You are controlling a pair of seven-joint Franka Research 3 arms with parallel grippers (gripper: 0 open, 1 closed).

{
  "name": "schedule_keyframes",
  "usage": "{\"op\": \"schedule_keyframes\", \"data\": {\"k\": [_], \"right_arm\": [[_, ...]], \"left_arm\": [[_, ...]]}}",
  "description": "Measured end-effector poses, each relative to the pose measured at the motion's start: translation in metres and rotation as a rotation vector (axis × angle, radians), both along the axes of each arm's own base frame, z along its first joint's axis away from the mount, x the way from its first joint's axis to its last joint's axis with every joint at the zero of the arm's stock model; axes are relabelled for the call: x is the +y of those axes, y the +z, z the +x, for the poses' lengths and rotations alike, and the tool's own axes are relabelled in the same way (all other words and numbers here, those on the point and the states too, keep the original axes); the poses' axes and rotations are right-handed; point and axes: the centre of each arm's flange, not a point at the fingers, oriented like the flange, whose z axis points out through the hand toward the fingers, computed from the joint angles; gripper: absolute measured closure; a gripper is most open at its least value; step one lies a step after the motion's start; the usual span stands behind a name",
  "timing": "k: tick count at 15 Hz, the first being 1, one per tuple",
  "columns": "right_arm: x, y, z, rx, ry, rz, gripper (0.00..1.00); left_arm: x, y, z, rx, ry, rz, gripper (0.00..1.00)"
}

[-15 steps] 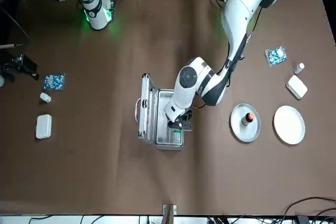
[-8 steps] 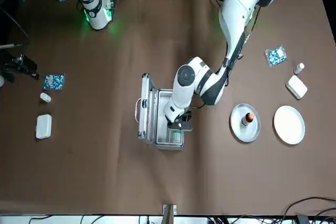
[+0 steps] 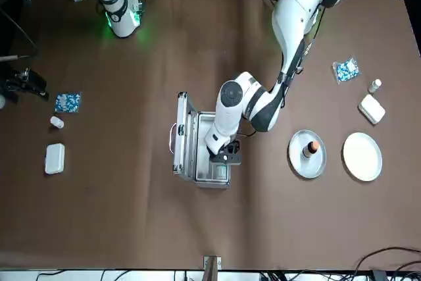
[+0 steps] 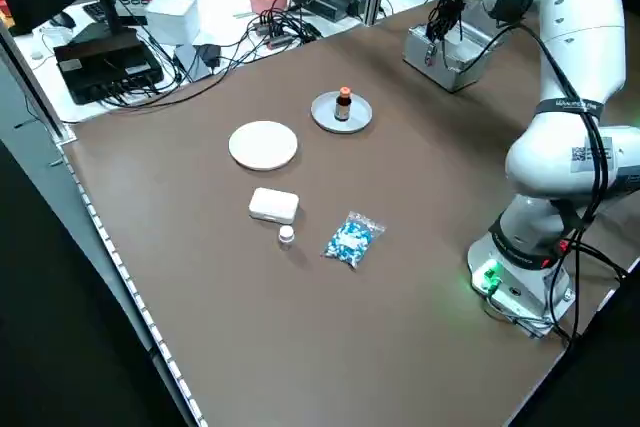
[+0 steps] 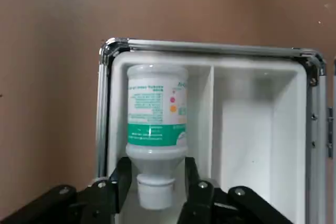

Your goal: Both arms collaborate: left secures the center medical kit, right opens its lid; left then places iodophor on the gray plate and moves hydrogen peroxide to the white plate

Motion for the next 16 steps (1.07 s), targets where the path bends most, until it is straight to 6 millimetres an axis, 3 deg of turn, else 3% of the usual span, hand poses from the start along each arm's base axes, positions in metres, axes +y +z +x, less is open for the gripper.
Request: {"op": "schedule_keyframes", "data": {"k": [2,6,13,16], "right_arm": [[0.000,0.000,0.000,0.000,0.000,0.000,0.01],[0.000,0.000,0.000,0.000,0.000,0.000,0.01],[0.001,0.000,0.000,0.000,0.002,0.000,0.01],[0.001,0.000,0.000,0.000,0.002,0.000,0.01]], "left_arm": [[0.000,0.000,0.000,-0.001,0.001,0.001,0.52],[0.000,0.000,0.000,0.003,0.012,0.001,0.67],[-0.002,0.001,-0.001,0.006,0.047,-0.010,0.67],[-0.003,0.013,-0.001,0.011,0.083,-0.018,0.67]]}}
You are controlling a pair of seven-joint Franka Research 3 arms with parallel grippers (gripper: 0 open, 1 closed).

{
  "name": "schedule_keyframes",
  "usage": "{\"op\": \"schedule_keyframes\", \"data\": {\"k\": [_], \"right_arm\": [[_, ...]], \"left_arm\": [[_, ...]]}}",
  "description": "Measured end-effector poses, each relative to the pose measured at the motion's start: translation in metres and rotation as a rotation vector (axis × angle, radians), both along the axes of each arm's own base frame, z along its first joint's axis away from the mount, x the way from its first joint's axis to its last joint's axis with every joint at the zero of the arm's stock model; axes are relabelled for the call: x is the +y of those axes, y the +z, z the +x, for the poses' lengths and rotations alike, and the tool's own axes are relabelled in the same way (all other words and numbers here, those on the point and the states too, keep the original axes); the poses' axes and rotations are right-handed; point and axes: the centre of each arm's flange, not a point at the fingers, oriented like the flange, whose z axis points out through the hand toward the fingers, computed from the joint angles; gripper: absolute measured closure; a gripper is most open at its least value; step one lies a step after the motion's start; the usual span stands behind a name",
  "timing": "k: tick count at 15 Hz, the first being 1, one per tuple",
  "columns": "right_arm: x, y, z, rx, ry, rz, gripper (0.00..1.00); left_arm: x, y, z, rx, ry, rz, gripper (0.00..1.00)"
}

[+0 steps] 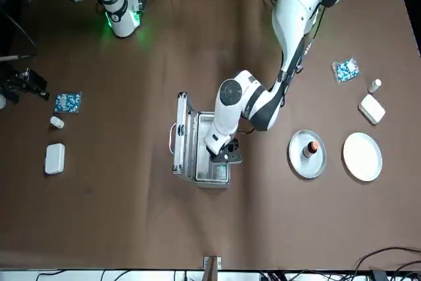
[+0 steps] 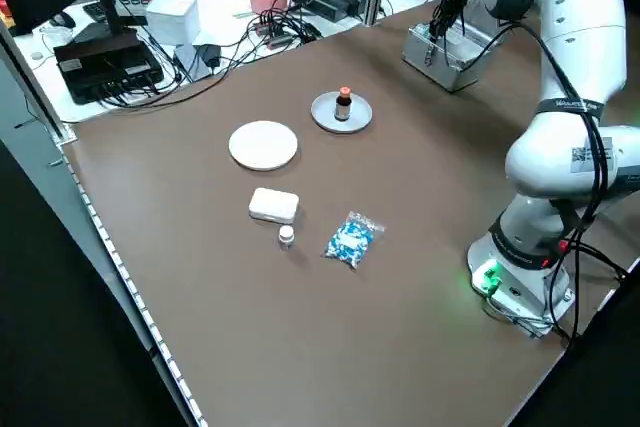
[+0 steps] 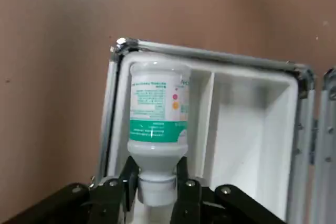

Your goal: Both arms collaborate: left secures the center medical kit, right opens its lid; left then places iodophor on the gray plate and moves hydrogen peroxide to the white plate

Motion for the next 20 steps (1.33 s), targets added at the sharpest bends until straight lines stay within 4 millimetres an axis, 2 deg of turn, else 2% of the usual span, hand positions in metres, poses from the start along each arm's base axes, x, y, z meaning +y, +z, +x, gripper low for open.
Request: {"op": "schedule_keyframes", "data": {"k": [1,5,9,11,15,17,20], "right_arm": [[-0.001,0.000,0.000,0.000,-0.001,0.000,0.01],[0.000,0.000,0.000,-0.001,0.000,0.000,0.01],[-0.001,0.000,0.000,-0.005,-0.001,0.000,0.01],[0.000,0.000,0.001,-0.005,-0.001,0.000,0.01],[-0.001,0.000,0.001,-0.005,-0.001,0.000,0.01],[0.000,0.000,0.001,-0.005,0.000,0.000,0.01],[0.000,0.000,0.001,-0.005,0.001,0.000,0.01]], "left_arm": [[0.003,0.021,0.002,0.008,0.029,-0.010,0.67],[0.016,0.077,0.007,0.019,0.076,-0.037,0.67],[0.032,0.106,0.008,0.068,0.120,-0.064,0.67],[0.050,0.119,0.016,0.113,0.145,-0.097,0.67],[0.104,0.145,0.034,0.234,0.181,-0.168,0.67],[0.128,0.152,0.041,0.280,0.213,-0.192,0.67],[0.166,0.152,0.054,0.374,0.286,-0.244,0.67]]}}
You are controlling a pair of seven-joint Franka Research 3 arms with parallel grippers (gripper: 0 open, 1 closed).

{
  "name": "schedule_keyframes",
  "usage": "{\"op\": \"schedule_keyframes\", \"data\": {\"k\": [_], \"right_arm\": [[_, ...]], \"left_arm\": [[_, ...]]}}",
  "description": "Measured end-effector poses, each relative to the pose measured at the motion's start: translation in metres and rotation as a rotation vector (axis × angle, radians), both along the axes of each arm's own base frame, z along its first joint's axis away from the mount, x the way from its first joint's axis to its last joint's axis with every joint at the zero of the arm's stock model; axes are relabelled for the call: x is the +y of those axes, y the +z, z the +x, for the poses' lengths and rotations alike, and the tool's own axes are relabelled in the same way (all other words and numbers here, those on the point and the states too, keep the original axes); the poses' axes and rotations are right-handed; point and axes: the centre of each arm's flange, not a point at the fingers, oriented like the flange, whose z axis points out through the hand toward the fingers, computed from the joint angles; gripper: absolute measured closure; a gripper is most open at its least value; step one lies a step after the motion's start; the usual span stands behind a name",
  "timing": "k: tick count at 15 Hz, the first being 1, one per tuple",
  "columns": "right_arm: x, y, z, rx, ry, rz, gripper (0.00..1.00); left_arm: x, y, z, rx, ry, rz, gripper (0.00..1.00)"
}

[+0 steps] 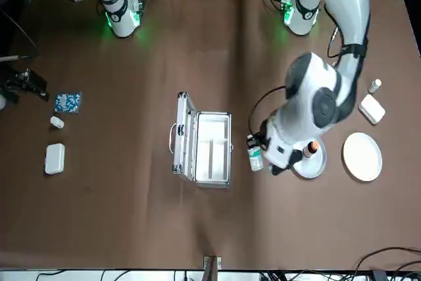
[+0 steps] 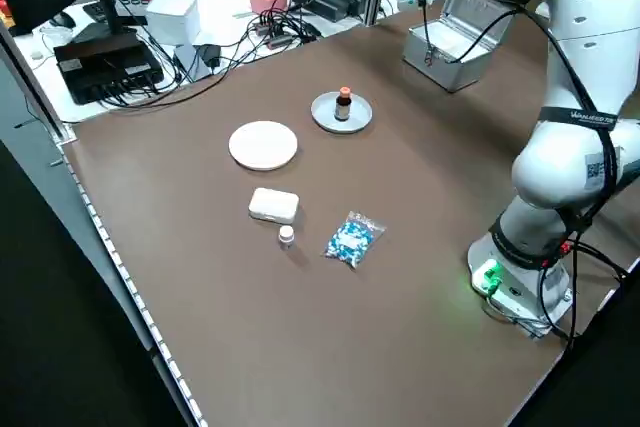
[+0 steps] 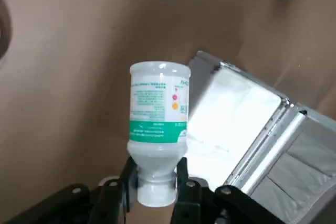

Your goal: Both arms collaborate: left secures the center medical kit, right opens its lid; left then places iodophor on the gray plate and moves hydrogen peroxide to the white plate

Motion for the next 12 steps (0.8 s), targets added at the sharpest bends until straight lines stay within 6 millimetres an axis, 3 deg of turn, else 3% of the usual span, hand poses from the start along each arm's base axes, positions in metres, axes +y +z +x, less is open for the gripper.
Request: {"op": "schedule_keyframes", "data": {"k": [7,8,12], "right_arm": [[0.002,-0.001,0.000,0.002,0.003,0.000,0.01],[0.002,-0.001,0.000,0.002,0.003,0.000,0.01],[0.002,-0.002,0.000,0.004,0.004,0.000,0.01]], "left_arm": [[0.140,0.004,0.035,0.172,0.210,-0.120,0.67],[0.179,0.004,0.039,0.221,0.264,-0.165,0.67],[0.266,0.010,0.046,0.297,0.405,-0.320,0.67]]}}
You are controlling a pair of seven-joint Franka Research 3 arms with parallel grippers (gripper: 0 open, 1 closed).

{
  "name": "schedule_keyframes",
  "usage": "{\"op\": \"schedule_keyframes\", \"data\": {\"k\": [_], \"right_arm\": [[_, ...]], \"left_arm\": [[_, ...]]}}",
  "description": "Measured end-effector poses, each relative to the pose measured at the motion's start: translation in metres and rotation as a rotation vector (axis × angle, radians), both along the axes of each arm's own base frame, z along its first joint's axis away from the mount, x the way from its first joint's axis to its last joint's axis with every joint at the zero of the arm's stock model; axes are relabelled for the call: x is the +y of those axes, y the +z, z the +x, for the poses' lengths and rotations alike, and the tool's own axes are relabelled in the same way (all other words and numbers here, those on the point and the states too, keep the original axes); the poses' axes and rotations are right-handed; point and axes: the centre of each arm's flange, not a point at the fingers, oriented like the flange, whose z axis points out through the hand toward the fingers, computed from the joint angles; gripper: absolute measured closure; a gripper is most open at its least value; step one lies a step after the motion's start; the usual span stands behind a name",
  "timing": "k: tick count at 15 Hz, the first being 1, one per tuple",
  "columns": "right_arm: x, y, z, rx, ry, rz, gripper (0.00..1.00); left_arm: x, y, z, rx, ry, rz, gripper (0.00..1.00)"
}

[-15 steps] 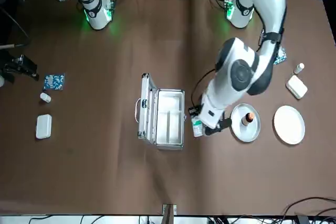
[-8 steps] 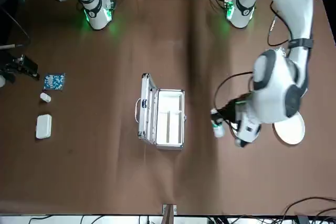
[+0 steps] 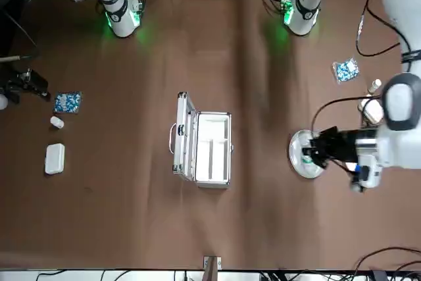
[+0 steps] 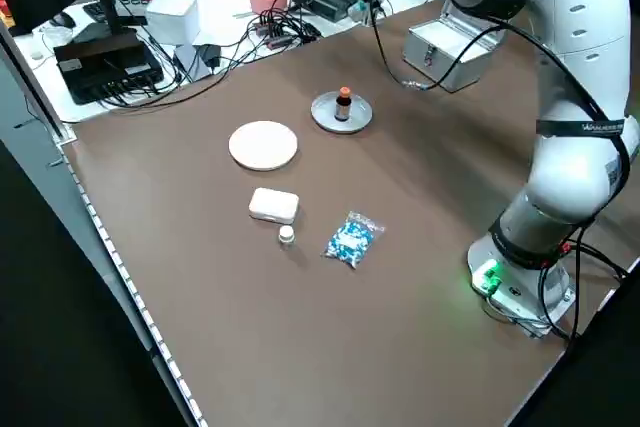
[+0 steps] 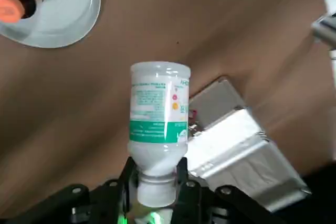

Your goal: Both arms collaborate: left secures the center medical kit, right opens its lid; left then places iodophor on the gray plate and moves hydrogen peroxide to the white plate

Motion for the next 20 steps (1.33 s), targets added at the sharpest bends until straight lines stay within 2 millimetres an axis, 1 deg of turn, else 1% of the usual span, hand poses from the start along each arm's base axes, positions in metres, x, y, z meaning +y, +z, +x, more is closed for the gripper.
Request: {"op": "schedule_keyframes", "data": {"k": [2,3,5,7,8,10,13,15,16,18,20], "right_arm": [[0.001,0.000,0.000,0.001,0.001,0.000,0.01],[0.001,0.000,0.000,0.001,0.002,0.000,0.01],[0.001,0.000,0.000,0.001,0.002,0.000,0.01],[0.000,0.000,0.000,0.001,0.001,0.000,0.01],[0.001,0.000,0.000,0.001,0.001,0.000,0.01],[0.001,0.000,0.000,0.001,0.002,0.000,0.01],[0.001,-0.001,0.000,0.001,0.002,0.000,0.01],[0.001,-0.001,0.000,0.002,0.002,0.000,0.01],[0.001,-0.001,0.000,0.002,0.002,0.000,0.01],[0.001,-0.001,0.000,0.002,0.002,0.000,0.01],[0.001,-0.001,0.000,0.002,0.002,0.000,0.01]], "left_arm": [[0.047,0.000,-0.005,0.067,0.067,-0.082,0.67],[0.066,-0.002,-0.008,0.089,0.089,-0.099,0.67],[0.096,-0.006,-0.011,0.113,0.131,-0.114,0.67],[0.119,-0.010,-0.014,0.140,0.176,-0.125,0.67],[0.131,-0.016,-0.016,0.165,0.200,-0.132,0.67],[0.166,-0.038,-0.021,0.228,0.265,-0.187,0.67],[0.234,-0.090,-0.037,0.323,0.355,-0.292,0.67],[0.268,-0.116,-0.050,0.367,0.399,-0.350,0.67],[0.281,-0.127,-0.055,0.384,0.415,-0.375,0.67],[0.298,-0.151,-0.064,0.420,0.443,-0.427,0.67],[0.314,-0.181,-0.074,0.457,0.474,-0.472,0.67]]}}
